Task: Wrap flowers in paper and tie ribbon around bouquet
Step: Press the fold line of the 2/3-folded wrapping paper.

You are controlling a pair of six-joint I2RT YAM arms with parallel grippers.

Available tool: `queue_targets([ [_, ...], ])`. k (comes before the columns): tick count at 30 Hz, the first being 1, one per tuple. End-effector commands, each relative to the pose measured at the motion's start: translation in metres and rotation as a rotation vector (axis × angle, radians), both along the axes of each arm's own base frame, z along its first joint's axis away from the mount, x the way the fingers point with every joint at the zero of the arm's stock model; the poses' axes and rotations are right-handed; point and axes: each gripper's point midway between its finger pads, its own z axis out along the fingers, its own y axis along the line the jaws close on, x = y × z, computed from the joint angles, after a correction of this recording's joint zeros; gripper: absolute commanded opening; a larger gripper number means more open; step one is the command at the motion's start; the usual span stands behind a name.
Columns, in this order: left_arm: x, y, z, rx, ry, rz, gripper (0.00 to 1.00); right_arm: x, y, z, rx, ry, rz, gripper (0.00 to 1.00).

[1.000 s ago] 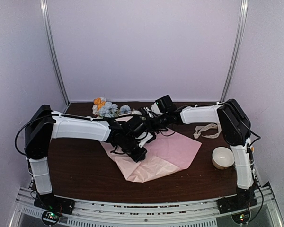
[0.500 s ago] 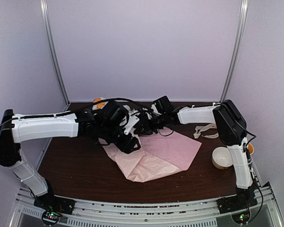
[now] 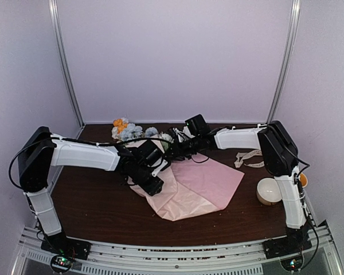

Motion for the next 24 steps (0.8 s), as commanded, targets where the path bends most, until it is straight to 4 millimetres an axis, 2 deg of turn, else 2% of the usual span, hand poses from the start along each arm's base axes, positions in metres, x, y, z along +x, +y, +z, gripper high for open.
queue_targets([
  [1, 0.002, -0.015, -0.012, -0.038, 0.002, -0.032, 0.53, 0.011, -0.013, 0.018, -0.039, -0.062, -0.065, 0.19],
  [4, 0.0, -0.018, -0.018, -0.051, 0.022, -0.023, 0.53, 0.01, -0.038, 0.03, -0.081, -0.085, -0.127, 0.23],
  [7, 0.0, -0.018, -0.02, -0.062, 0.026, -0.012, 0.53, -0.002, -0.069, 0.038, -0.12, -0.117, -0.189, 0.28],
  [11, 0.0, -0.02, -0.021, -0.076, 0.028, -0.003, 0.53, -0.044, -0.094, 0.025, -0.174, -0.074, -0.171, 0.3],
  [15, -0.001, -0.022, -0.02, -0.102, 0.028, 0.002, 0.54, -0.101, -0.093, -0.003, -0.159, 0.051, -0.08, 0.33],
  [18, -0.002, -0.021, -0.022, -0.109, 0.031, 0.006, 0.54, -0.126, -0.081, -0.014, -0.112, 0.119, -0.033, 0.33],
  [24, -0.003, -0.019, -0.025, -0.109, 0.032, 0.017, 0.54, -0.132, -0.061, -0.03, -0.117, 0.154, 0.017, 0.36],
])
